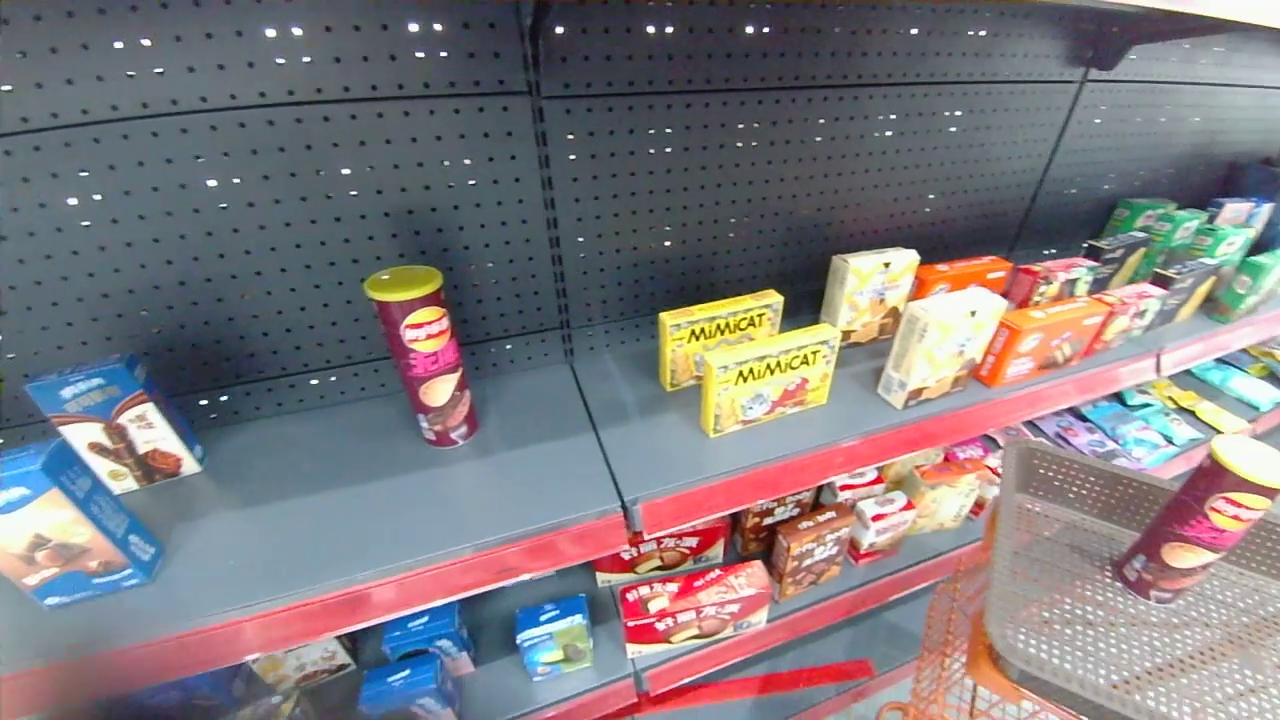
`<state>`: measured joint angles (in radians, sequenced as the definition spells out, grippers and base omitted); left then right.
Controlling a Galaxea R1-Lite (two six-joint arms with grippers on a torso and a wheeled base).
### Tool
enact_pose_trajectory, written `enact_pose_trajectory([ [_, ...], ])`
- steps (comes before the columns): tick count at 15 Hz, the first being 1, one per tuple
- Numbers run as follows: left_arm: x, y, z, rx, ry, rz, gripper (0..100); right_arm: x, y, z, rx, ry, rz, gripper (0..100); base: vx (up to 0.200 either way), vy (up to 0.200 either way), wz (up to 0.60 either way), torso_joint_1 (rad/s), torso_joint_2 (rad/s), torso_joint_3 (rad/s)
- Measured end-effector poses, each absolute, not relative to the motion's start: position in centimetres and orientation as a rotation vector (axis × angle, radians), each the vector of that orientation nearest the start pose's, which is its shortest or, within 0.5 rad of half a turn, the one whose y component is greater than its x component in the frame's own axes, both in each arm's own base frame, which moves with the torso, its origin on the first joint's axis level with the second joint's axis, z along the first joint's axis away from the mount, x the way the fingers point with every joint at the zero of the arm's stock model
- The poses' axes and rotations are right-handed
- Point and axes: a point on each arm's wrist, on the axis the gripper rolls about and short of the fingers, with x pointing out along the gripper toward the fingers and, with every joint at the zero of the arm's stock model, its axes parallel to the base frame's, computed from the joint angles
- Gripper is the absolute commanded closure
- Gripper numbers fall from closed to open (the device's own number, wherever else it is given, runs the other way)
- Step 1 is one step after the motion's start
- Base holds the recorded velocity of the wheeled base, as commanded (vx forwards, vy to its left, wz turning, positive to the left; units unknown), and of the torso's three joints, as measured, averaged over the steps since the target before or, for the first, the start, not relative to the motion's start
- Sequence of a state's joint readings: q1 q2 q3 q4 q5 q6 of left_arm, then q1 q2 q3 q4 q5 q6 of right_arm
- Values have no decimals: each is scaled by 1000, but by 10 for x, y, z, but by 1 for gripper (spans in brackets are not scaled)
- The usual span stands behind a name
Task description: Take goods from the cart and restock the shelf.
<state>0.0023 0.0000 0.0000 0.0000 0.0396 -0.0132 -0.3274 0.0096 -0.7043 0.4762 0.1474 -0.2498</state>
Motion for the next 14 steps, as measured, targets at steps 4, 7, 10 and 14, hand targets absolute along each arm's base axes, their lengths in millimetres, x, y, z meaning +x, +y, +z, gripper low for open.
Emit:
enact_pose_trajectory([
  [4,-23,1,75,-13,0,42,0,-108,40,194,-301,-195,-202,0,0,0,-600,12,5,0],
  [7,-23,1,75,-13,0,42,0,-108,41,194,-317,-196,-191,0,0,0,-400,2,2,2],
  [10,-23,1,76,-14,0,42,0,-107,40,192,-332,-188,-188,0,0,0,0,0,0,0],
  [14,-23,1,75,-15,0,42,0,-108,39,193,-333,-193,-188,0,0,0,0,0,0,0],
])
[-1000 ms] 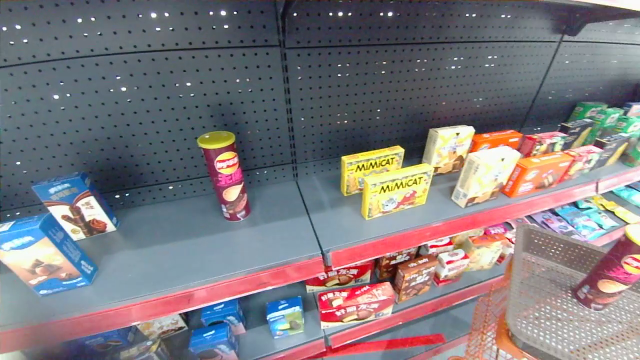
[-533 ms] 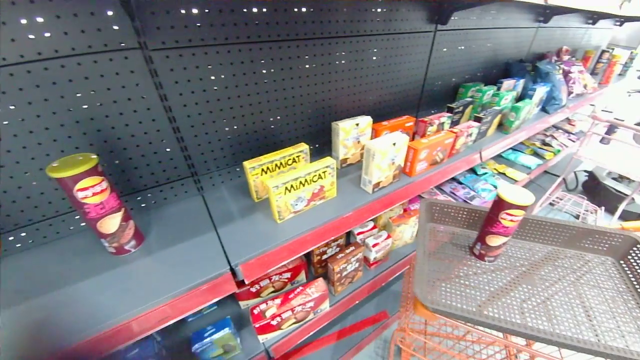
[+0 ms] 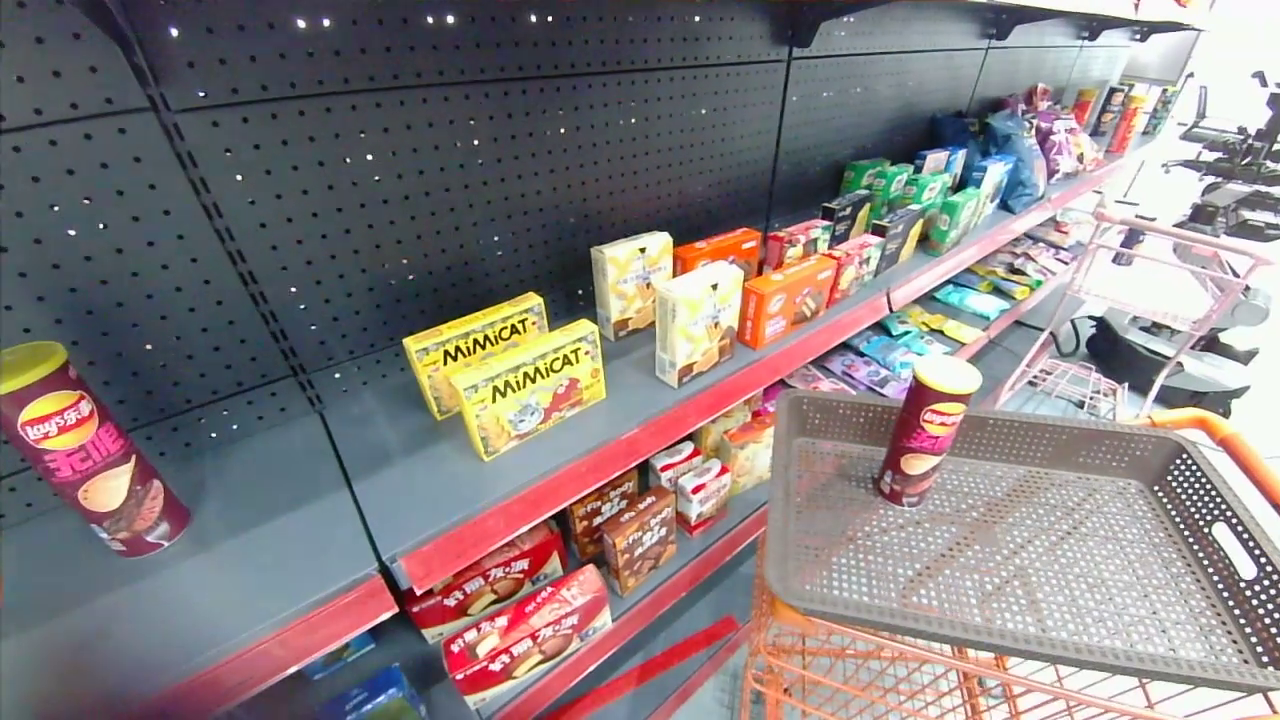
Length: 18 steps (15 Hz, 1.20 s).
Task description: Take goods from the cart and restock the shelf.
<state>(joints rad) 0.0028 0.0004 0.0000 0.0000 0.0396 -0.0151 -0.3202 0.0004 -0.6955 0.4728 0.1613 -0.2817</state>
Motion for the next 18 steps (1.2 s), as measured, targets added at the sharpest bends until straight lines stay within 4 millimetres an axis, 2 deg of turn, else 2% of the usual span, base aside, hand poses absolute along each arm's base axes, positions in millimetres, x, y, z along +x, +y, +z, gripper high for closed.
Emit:
enact_pose_trajectory([
  [1,-23,1,75,-16,0,44,0,-107,39,193,-334,-195,-188,0,0,0,0,0,0,0],
  [4,-23,1,75,-17,0,44,0,-107,39,193,-336,-204,-189,0,0,0,-600,-4,-1,4],
  [11,-23,1,75,-17,0,45,0,-100,36,199,-339,-256,-228,0,0,0,0,0,0,0],
  [14,-23,1,75,-17,0,45,0,-77,27,206,-319,-215,-289,0,0,0,0,0,0,0],
  [18,-23,1,75,-18,0,45,0,-34,13,220,-291,-138,-288,0,0,0,0,0,0,0],
])
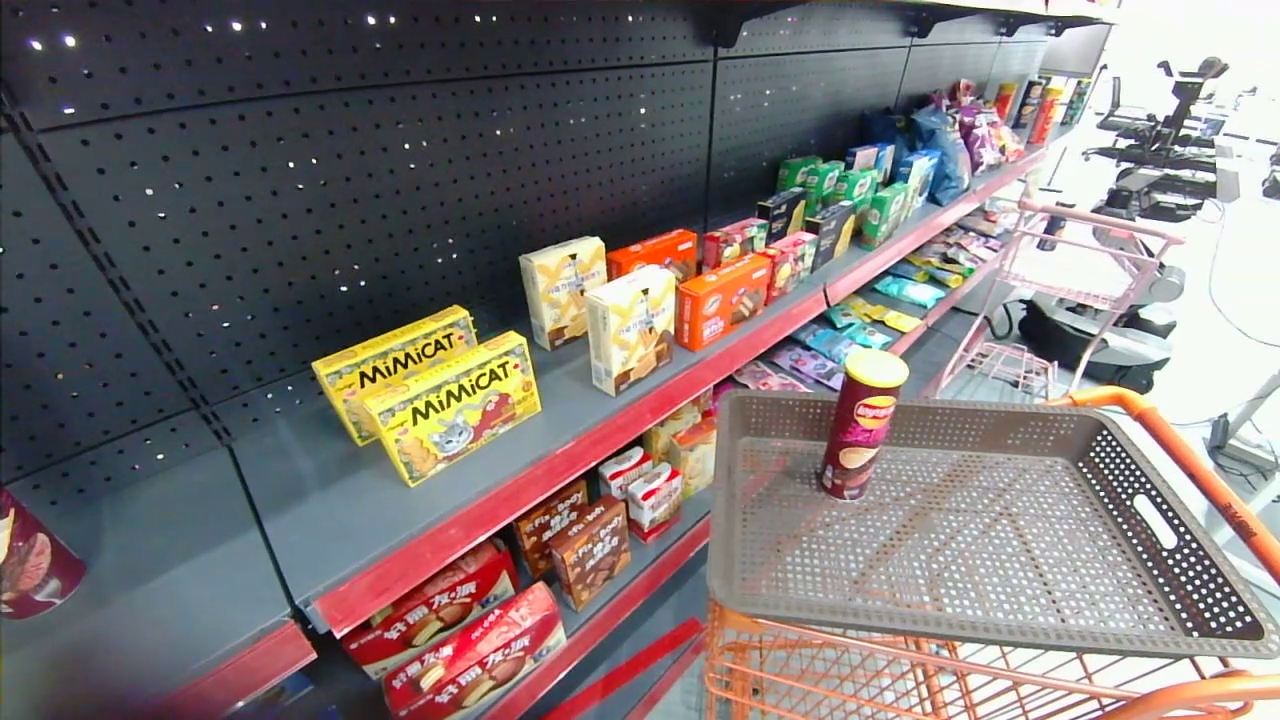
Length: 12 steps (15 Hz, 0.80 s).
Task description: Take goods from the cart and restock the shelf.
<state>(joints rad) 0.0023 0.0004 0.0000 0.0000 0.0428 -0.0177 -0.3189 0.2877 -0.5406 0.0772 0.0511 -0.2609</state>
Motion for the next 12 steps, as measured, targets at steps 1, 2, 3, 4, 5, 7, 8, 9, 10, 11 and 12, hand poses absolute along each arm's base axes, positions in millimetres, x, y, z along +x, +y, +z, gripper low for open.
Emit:
enact_pose_trajectory([
  [1,-23,1,75,-18,0,45,0,-23,9,222,-279,-107,-294,0,0,0,0,0,0,0],
  [2,-23,1,75,-18,0,46,0,-13,6,223,-268,-69,-295,0,0,0,0,0,0,0],
  [3,-23,1,75,-18,0,45,0,-3,2,220,-249,-20,-284,0,0,0,0,0,0,0],
  [4,-23,1,75,-18,0,45,0,6,-1,216,-224,24,-269,0,0,0,0,0,0,0],
  [5,-23,1,75,-18,0,45,0,14,-3,213,-185,61,-248,0,0,0,0,0,0,0],
  [7,-23,1,75,-18,0,46,0,35,-8,211,-86,145,-188,0,0,0,0,0,0,0],
  [8,-23,1,75,-18,0,45,0,47,-10,213,-43,183,-165,0,0,0,0,0,0,0],
  [9,-23,1,75,-18,0,45,0,63,-12,216,-3,228,-143,0,0,0,0,0,0,0],
  [10,-23,1,75,-18,0,46,0,79,-14,218,22,270,-123,0,0,0,0,0,0,0],
  [11,-23,1,75,-18,0,45,0,97,-14,219,29,300,-86,0,0,0,0,0,0,0],
  [12,-23,1,75,-18,0,46,0,113,-12,219,17,295,-45,0,0,0,0,0,0,0],
])
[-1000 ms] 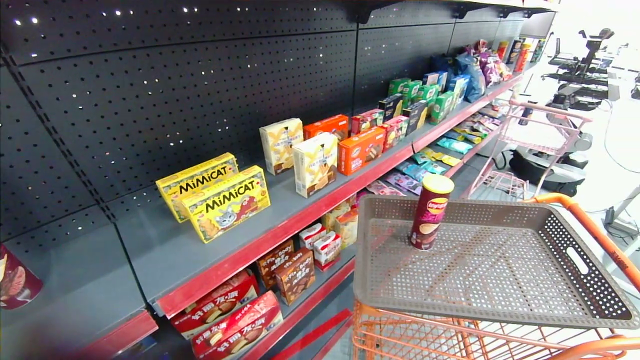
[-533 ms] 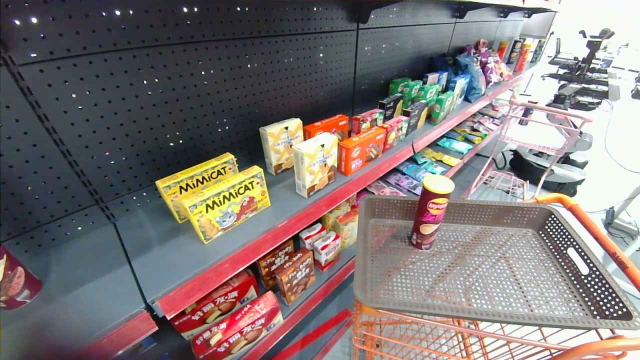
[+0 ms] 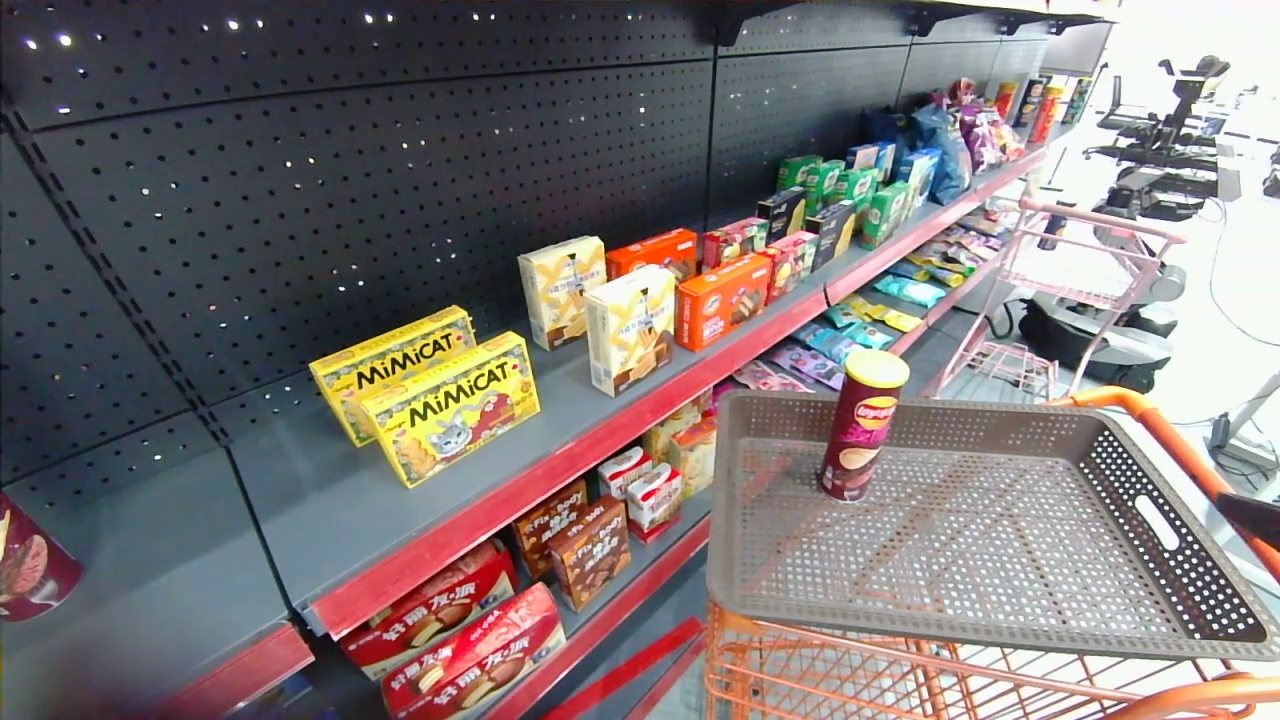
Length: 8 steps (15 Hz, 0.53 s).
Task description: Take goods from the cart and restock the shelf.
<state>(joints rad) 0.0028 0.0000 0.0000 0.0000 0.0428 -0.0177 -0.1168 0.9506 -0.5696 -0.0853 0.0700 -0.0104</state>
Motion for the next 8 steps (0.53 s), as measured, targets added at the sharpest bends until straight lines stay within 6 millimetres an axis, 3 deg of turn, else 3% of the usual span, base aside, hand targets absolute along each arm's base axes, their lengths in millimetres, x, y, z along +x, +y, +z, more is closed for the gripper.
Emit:
enact_pose_trajectory([
  [4,-23,1,75,-18,0,46,0,166,-7,186,-181,306,51,0,0,0,0,0,0,0],
  [8,-23,1,75,-18,0,46,0,200,1,150,-245,418,121,0,0,0,0,0,0,0],
])
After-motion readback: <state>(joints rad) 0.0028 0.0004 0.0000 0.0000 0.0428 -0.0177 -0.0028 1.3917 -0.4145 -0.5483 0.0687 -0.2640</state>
